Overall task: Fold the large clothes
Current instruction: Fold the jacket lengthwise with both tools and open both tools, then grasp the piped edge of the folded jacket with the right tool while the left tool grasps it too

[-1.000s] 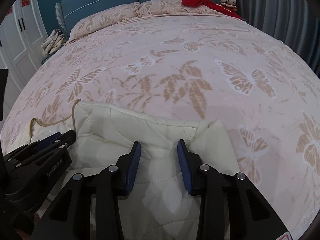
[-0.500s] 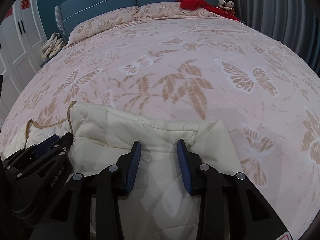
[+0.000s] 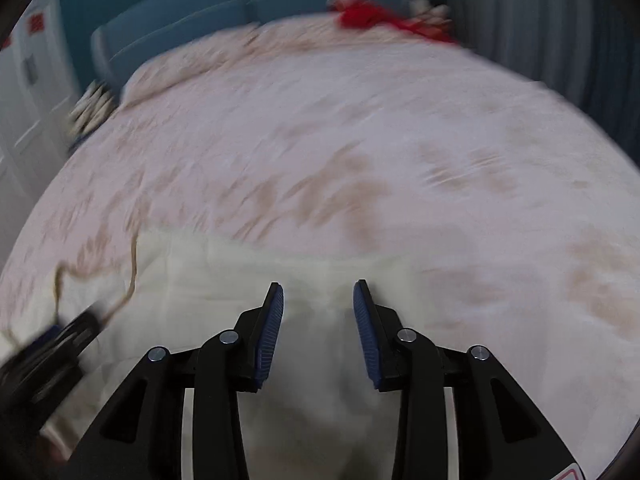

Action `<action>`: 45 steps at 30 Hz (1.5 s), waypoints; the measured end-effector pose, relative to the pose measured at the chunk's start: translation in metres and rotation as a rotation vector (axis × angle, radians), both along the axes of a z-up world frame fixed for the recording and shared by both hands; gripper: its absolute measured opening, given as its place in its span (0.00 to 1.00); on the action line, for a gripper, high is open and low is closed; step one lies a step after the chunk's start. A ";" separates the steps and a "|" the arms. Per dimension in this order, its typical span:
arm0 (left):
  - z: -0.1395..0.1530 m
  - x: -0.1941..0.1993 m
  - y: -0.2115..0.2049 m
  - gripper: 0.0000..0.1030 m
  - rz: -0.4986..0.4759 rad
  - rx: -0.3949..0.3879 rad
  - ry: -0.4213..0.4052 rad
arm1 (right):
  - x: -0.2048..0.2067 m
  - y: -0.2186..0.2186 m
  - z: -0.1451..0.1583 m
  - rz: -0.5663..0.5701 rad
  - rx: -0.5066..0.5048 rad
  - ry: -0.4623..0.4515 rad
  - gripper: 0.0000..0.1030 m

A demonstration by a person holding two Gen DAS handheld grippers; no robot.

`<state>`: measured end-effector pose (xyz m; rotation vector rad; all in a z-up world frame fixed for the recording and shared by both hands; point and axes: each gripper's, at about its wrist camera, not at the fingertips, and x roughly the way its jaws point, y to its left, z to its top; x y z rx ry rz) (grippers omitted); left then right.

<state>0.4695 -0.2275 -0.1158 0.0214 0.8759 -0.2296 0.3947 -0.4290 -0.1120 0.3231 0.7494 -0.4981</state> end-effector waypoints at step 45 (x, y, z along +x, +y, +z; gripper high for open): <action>0.022 -0.335 0.330 0.07 0.118 -0.146 0.265 | -0.410 0.054 -0.005 0.081 0.447 0.057 0.06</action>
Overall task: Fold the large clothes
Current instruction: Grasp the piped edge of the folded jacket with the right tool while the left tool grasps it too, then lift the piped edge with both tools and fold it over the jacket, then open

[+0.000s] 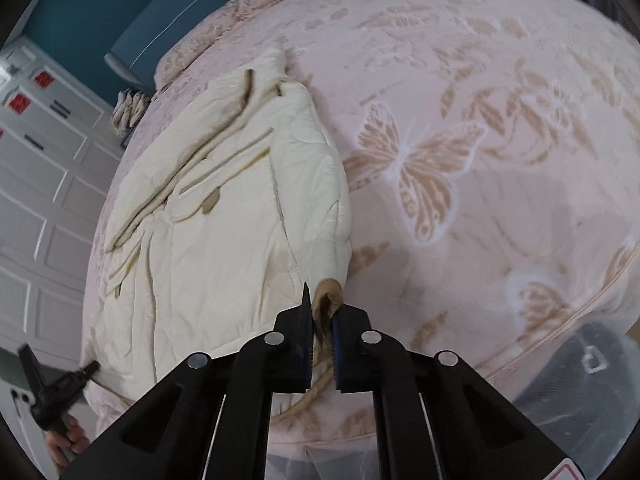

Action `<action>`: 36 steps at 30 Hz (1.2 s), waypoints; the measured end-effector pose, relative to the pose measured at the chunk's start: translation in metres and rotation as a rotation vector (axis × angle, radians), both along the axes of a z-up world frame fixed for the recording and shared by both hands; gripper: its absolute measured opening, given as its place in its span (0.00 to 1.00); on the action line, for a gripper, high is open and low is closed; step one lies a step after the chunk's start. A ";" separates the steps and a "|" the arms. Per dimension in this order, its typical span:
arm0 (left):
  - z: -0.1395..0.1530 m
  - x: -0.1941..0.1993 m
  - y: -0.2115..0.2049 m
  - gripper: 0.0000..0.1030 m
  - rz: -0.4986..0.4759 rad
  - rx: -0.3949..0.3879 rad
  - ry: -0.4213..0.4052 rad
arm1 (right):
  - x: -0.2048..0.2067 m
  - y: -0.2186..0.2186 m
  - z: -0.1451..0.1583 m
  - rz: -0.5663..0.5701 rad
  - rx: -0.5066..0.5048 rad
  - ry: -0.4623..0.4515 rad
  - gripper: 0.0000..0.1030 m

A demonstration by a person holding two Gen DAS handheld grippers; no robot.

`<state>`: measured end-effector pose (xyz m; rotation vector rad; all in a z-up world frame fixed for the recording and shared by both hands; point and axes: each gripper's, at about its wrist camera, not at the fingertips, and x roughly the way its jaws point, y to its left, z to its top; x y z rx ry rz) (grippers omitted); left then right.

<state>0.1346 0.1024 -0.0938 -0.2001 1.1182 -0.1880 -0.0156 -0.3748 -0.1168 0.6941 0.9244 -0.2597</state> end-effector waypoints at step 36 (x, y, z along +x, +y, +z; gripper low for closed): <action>0.174 -0.095 0.033 0.04 -0.146 0.009 -0.291 | -0.065 0.037 0.190 0.299 -0.353 -0.085 0.04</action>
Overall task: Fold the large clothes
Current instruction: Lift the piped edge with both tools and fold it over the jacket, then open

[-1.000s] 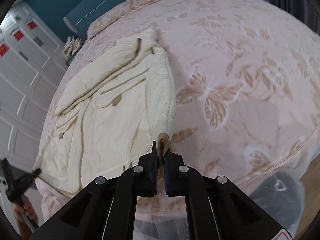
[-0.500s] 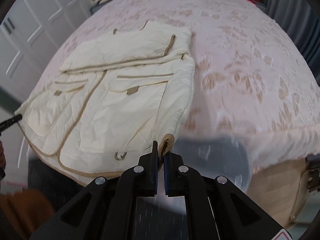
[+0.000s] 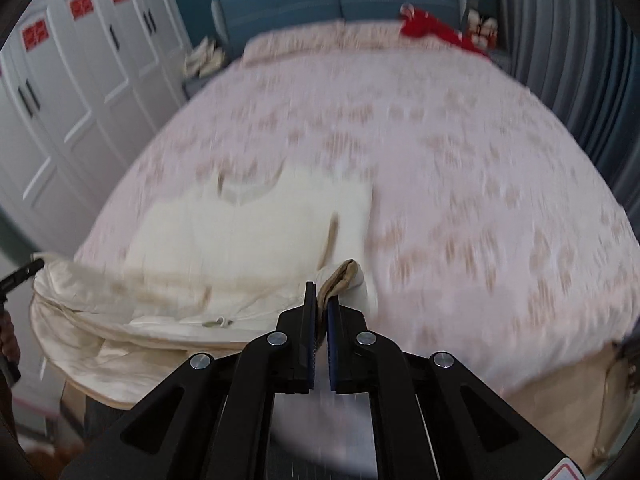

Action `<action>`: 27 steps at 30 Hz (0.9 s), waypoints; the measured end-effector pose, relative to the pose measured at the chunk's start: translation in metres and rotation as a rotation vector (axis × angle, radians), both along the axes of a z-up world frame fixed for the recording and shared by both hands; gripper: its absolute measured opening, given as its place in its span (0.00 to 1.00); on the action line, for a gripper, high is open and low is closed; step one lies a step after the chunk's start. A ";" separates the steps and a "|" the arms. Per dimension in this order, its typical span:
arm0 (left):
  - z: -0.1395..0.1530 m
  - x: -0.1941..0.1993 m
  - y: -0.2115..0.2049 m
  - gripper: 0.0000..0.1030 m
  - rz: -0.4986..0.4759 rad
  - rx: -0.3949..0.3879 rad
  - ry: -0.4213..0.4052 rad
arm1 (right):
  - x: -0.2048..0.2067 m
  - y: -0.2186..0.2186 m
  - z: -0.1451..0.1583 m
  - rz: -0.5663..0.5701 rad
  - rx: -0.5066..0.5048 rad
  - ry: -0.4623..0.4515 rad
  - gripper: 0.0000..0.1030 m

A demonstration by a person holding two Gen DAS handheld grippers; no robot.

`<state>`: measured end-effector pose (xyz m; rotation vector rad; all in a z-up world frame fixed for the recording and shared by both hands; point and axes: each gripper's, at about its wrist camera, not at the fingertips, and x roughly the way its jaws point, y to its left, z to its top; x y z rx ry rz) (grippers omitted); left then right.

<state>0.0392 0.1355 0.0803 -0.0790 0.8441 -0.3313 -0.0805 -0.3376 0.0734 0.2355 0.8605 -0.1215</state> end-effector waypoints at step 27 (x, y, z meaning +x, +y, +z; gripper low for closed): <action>-0.134 0.263 -0.089 0.05 0.164 0.232 0.067 | 0.245 -0.056 -0.126 -0.256 0.066 -0.037 0.04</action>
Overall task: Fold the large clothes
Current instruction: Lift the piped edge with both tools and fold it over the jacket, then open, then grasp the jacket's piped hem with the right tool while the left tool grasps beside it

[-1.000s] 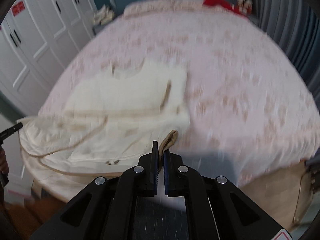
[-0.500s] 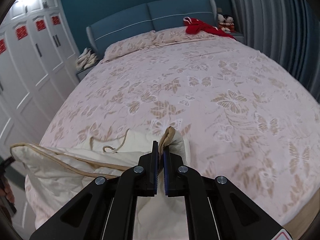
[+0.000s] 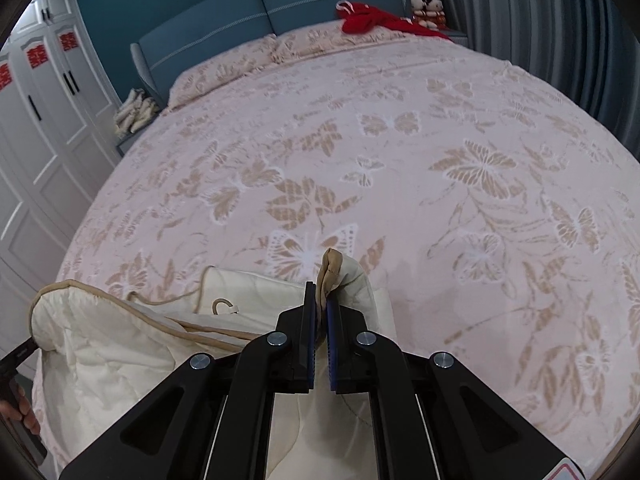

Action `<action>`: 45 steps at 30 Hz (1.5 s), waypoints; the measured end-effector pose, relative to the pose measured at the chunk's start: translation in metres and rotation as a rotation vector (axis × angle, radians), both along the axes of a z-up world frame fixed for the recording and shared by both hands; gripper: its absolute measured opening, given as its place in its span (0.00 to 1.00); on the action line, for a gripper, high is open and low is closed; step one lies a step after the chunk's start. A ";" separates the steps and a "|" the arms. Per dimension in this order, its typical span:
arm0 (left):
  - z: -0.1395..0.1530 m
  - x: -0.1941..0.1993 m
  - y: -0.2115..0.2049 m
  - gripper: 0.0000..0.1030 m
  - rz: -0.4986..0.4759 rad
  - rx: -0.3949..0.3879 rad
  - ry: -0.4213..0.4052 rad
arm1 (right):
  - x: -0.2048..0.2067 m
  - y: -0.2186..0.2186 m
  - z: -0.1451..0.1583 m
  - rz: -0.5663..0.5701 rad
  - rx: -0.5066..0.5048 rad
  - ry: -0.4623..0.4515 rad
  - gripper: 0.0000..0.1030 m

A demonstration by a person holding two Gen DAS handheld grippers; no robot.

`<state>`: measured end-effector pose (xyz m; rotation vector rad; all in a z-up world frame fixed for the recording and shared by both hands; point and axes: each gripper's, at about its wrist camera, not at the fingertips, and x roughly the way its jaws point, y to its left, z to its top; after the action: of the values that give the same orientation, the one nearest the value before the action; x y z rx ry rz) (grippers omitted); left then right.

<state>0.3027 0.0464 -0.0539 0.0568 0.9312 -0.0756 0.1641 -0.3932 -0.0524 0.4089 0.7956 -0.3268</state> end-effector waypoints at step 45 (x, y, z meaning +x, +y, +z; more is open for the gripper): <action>0.005 -0.026 0.036 0.95 0.057 -0.185 -0.121 | -0.049 -0.020 -0.007 -0.040 -0.033 -0.066 0.63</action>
<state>0.2767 0.0823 -0.0494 -0.1357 0.8007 -0.1040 0.1154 -0.4135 -0.0590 0.4031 0.7173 -0.3619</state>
